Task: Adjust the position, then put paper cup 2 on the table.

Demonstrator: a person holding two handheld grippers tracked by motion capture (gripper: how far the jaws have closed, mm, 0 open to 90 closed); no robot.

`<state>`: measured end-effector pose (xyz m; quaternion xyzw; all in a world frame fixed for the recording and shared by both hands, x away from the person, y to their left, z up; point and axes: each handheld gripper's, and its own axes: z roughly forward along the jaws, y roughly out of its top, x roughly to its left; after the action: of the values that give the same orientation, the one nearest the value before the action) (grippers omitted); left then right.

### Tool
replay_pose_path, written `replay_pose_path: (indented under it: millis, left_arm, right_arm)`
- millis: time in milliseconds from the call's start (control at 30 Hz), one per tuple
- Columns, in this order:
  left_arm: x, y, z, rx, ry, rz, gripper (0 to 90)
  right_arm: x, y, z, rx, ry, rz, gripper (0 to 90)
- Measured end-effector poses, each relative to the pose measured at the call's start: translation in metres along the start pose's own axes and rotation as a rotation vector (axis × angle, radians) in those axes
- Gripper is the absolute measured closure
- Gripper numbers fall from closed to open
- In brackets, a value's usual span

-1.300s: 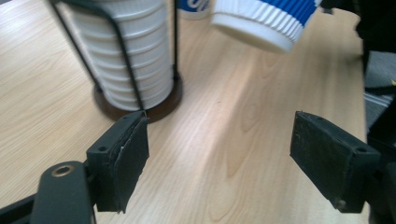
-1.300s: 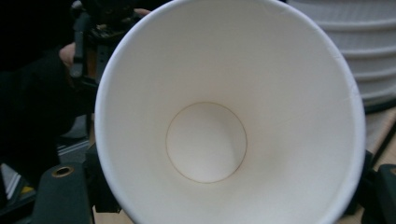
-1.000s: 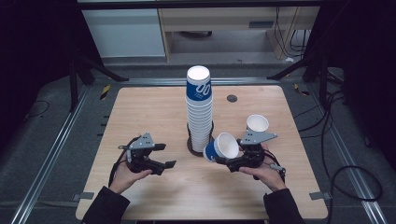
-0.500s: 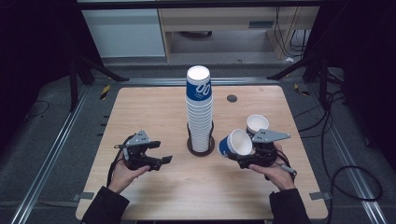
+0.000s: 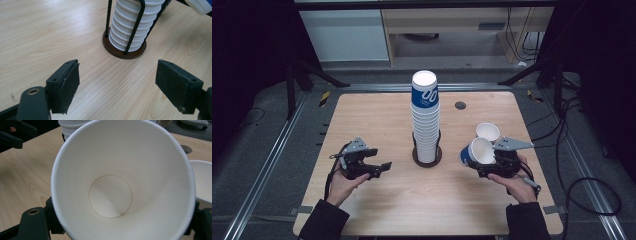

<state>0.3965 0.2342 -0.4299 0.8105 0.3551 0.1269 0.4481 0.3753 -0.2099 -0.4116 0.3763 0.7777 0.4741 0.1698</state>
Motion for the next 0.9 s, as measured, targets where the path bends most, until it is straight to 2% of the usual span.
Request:
replay_pose_path:
  millis: [133, 333, 767, 900]
  left_arm:
    - [0.000, 0.000, 0.000, 0.002, -0.002, -0.001, 19.0]
    - [0.002, 0.000, -0.002, -0.003, 0.016, -0.008, 19.0]
    - [0.005, 0.001, -0.004, 0.005, 0.037, -0.014, 18.6]
    - [0.007, 0.001, -0.006, 0.001, 0.046, -0.024, 18.7]
  right_arm:
    - [-0.001, -0.001, -0.006, 0.014, -0.028, 0.002, 21.2]
    - [-0.006, -0.006, -0.011, 0.044, -0.055, 0.026, 21.3]
    - [-0.016, -0.020, -0.017, 0.132, -0.117, 0.048, 21.3]
    - [-0.022, -0.021, -0.019, 0.153, -0.158, 0.058, 21.3]
